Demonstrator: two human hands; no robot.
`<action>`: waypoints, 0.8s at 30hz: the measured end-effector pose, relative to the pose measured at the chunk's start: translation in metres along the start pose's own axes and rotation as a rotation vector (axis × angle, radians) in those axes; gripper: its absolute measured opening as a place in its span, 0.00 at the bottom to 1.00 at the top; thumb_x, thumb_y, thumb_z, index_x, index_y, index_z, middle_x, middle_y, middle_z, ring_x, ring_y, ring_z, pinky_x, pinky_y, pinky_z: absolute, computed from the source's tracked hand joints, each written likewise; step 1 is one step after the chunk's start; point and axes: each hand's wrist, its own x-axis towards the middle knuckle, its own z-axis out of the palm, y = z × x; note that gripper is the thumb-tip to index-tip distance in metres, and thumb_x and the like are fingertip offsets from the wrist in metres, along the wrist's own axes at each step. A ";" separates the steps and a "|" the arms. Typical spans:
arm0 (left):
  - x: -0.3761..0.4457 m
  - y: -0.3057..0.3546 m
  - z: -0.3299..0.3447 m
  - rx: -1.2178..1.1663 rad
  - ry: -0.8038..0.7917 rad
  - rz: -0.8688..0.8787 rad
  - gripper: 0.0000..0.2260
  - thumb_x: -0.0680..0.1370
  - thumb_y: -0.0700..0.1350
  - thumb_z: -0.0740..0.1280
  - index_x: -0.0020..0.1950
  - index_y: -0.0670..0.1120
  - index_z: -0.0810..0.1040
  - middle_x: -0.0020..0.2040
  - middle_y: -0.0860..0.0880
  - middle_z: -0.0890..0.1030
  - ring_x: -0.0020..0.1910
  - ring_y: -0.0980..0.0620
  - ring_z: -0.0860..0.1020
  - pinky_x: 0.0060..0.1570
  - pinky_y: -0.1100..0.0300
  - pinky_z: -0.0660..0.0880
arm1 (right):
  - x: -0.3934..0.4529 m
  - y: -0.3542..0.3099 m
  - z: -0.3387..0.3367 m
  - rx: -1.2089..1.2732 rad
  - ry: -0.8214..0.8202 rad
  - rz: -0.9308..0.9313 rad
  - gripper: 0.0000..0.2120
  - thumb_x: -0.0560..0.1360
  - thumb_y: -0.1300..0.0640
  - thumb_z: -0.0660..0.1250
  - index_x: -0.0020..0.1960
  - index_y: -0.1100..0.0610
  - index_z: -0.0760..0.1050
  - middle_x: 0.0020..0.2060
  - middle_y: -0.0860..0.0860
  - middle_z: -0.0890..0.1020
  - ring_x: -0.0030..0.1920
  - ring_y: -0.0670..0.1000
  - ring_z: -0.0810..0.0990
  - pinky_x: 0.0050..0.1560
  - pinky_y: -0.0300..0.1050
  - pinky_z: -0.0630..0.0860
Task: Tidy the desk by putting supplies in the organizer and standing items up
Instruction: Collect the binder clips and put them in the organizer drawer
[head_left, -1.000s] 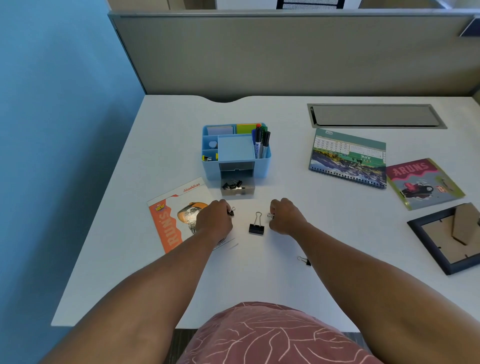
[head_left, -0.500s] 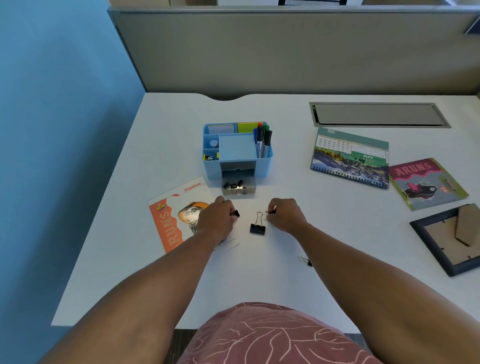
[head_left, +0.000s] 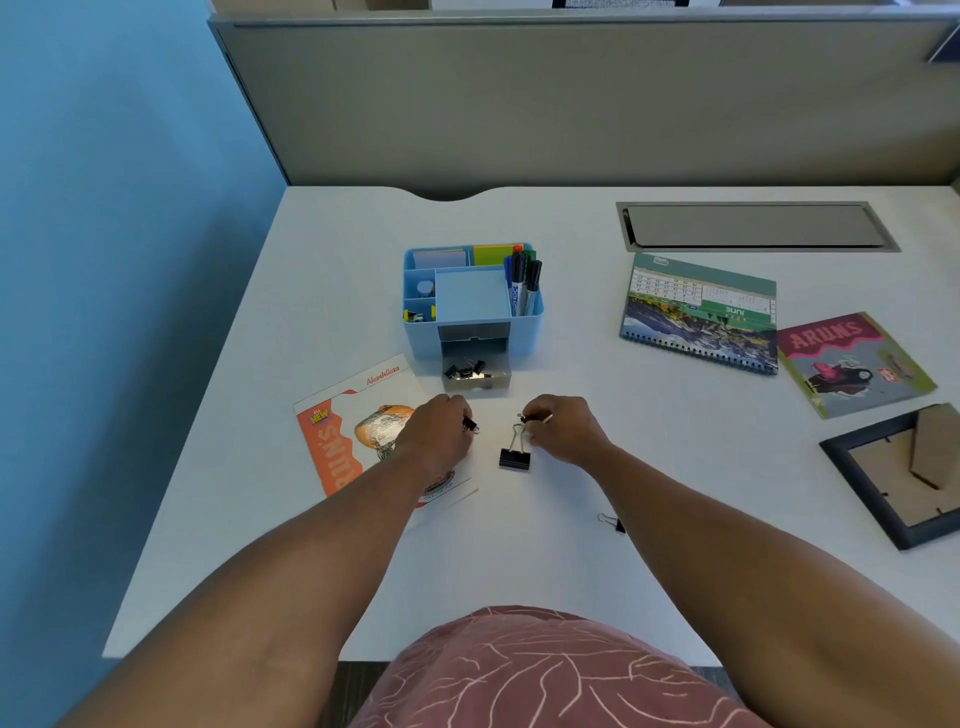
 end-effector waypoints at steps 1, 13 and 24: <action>0.001 -0.001 0.000 -0.010 -0.005 -0.004 0.11 0.78 0.45 0.68 0.60 0.48 0.77 0.57 0.47 0.79 0.55 0.48 0.78 0.49 0.59 0.72 | 0.000 0.000 0.000 0.002 0.002 -0.006 0.08 0.74 0.65 0.68 0.51 0.57 0.83 0.45 0.50 0.82 0.47 0.51 0.81 0.48 0.42 0.79; 0.002 -0.001 -0.011 -0.355 0.161 -0.026 0.13 0.75 0.50 0.73 0.58 0.49 0.83 0.50 0.51 0.84 0.46 0.53 0.81 0.41 0.64 0.75 | 0.007 -0.023 -0.001 0.097 0.091 -0.097 0.05 0.73 0.59 0.73 0.49 0.56 0.83 0.41 0.48 0.84 0.40 0.47 0.83 0.41 0.32 0.75; 0.029 0.008 -0.048 -0.474 0.310 0.024 0.16 0.74 0.50 0.75 0.61 0.47 0.83 0.50 0.50 0.85 0.45 0.55 0.82 0.46 0.67 0.76 | 0.021 -0.066 -0.001 0.220 0.181 -0.161 0.08 0.75 0.60 0.70 0.54 0.56 0.83 0.46 0.49 0.84 0.46 0.48 0.82 0.51 0.39 0.78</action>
